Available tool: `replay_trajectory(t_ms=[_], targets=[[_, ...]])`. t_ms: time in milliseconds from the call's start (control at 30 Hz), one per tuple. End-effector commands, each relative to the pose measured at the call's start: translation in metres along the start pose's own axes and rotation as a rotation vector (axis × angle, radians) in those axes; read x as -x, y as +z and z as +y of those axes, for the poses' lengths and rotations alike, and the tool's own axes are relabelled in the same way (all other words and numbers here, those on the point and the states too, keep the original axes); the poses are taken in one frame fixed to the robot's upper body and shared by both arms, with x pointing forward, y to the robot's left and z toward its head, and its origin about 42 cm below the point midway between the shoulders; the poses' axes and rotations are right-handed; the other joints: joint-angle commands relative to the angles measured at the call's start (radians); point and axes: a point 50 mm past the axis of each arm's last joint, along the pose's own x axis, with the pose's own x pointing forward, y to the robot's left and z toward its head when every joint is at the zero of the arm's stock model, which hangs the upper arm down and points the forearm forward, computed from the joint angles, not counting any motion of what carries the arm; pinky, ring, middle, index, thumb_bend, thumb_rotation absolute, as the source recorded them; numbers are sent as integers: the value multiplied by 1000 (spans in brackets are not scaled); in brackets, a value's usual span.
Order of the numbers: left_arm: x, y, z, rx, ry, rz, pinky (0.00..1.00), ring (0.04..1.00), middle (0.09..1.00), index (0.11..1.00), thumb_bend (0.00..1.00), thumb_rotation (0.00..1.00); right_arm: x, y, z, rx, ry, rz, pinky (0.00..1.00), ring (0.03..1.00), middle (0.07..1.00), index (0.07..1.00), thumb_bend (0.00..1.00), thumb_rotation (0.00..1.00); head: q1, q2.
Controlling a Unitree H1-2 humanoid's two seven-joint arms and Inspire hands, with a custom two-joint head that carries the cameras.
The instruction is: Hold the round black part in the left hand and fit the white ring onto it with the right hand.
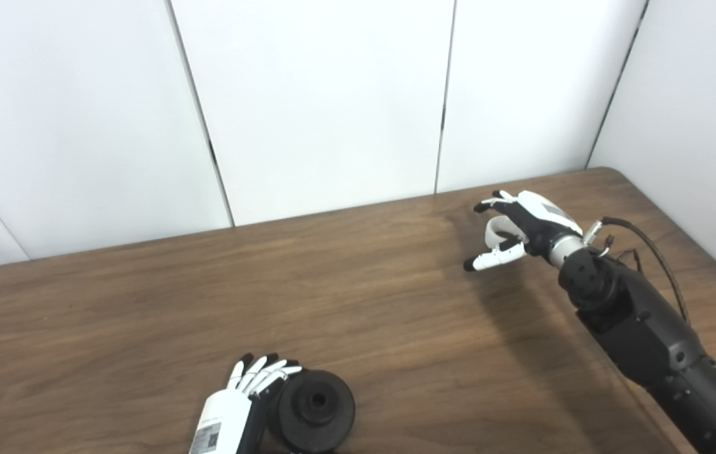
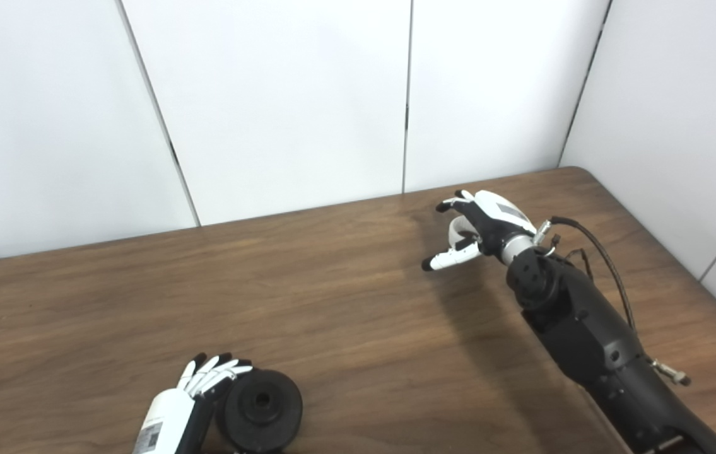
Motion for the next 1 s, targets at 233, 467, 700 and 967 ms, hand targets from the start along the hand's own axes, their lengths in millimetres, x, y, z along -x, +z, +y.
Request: replay_trajectory(t_ms=[233,467,700,967], targets=[[43,-85,-42,-49,-135,232,1000,912,820,482,523,54,-11,29,-92,116,-196,-114,897,1000,999,862,840,360,13,-3],[43,-87,-42,-55,-131,233,1000,907,816,482,523,54,-10,31,-96,98,-197,-135,874,1000,1000,864,839,362,18,-1],[40,-84,-43,-65,-136,240,1000,907,820,482,524,54,-9,33,-97,99,-192,-150,870,1000,995,870,844,366,33,-3],[35,-84,-48,-72,-134,240,1000,907,820,482,524,55,-10,36,-99,57,-180,-166,839,1000,1000,875,857,364,47,-7]])
